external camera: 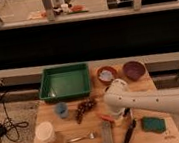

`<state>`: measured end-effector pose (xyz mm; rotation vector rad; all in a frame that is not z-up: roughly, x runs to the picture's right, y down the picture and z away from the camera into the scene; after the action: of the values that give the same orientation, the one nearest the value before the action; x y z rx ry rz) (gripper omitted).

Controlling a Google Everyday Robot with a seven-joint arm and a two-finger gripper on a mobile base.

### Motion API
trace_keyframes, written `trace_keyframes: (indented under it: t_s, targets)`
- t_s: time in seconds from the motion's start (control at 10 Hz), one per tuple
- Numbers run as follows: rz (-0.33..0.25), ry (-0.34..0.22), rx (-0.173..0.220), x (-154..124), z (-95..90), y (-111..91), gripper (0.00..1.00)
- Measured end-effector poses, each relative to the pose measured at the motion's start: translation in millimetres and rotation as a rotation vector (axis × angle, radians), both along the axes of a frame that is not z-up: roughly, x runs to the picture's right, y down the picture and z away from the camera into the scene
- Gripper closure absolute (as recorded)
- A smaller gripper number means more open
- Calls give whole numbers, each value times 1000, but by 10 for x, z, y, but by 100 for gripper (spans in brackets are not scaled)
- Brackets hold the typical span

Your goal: Place pepper in tray

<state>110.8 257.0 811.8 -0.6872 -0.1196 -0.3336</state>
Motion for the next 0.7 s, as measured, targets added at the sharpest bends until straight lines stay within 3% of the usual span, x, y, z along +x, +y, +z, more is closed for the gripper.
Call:
trace_keyframes:
  t_s: [0.7]
  targets:
    - [6, -20, -7, -73, -38, 2, 86]
